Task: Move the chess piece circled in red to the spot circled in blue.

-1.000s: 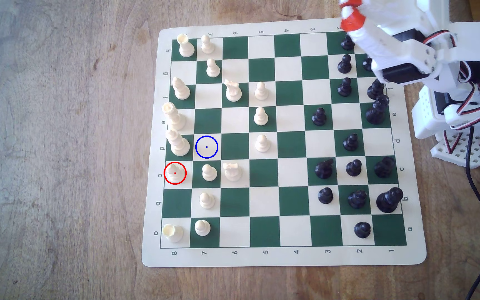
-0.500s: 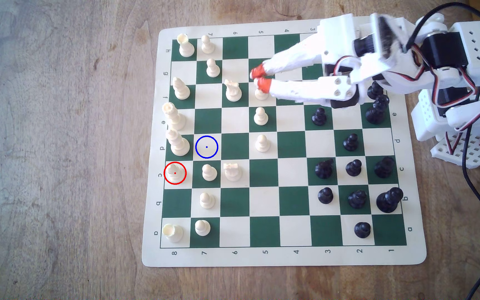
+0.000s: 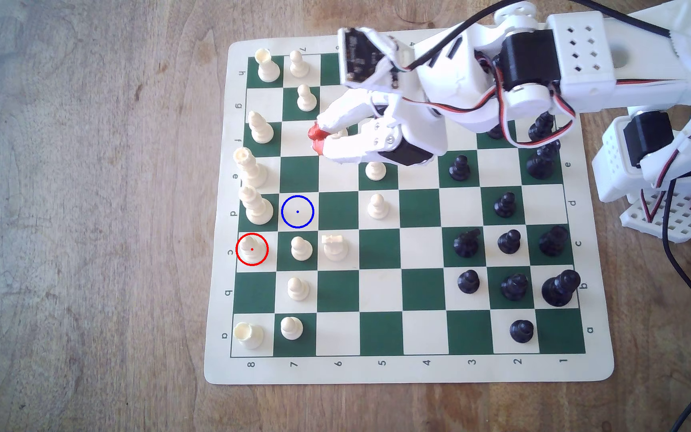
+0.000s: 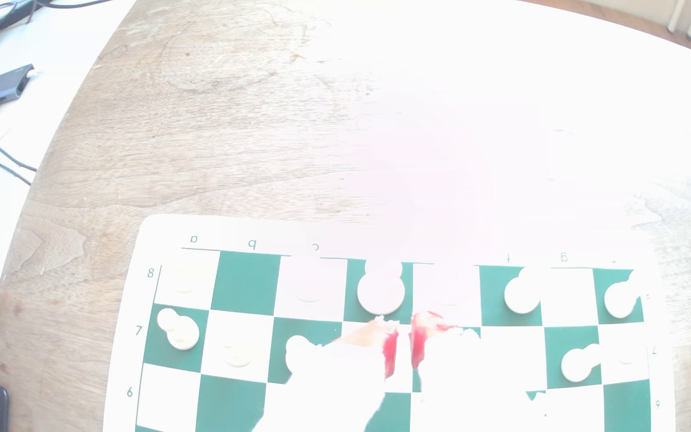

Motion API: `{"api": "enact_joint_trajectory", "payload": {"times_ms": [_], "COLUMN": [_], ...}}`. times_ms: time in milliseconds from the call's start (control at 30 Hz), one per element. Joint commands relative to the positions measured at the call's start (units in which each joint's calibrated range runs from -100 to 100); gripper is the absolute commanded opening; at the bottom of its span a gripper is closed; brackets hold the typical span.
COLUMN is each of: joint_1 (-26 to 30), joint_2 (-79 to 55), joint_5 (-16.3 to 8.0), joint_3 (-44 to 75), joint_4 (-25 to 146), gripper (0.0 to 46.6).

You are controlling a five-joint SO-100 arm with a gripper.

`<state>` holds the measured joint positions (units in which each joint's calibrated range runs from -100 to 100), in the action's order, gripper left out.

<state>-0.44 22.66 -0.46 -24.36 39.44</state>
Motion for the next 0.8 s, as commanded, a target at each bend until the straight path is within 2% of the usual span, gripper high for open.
{"api": "enact_joint_trajectory", "payload": {"times_ms": [0,167,333,467,600,767], "joint_1": [1.26,1.97,3.22,4.16,4.47,4.78], "joint_2": [-9.42,-17.49,-23.85,-30.22,-39.98,-47.28], "joint_5": [-2.44,-5.27,-6.98,-10.06,-11.53,-11.62], "joint_3": [17.19,28.25,36.41,43.76,55.91,63.43], "joint_4": [4.21,8.63,10.76,12.24,16.50,16.99], "gripper": [2.4,2.6,3.0,7.4,7.4,7.4]}}
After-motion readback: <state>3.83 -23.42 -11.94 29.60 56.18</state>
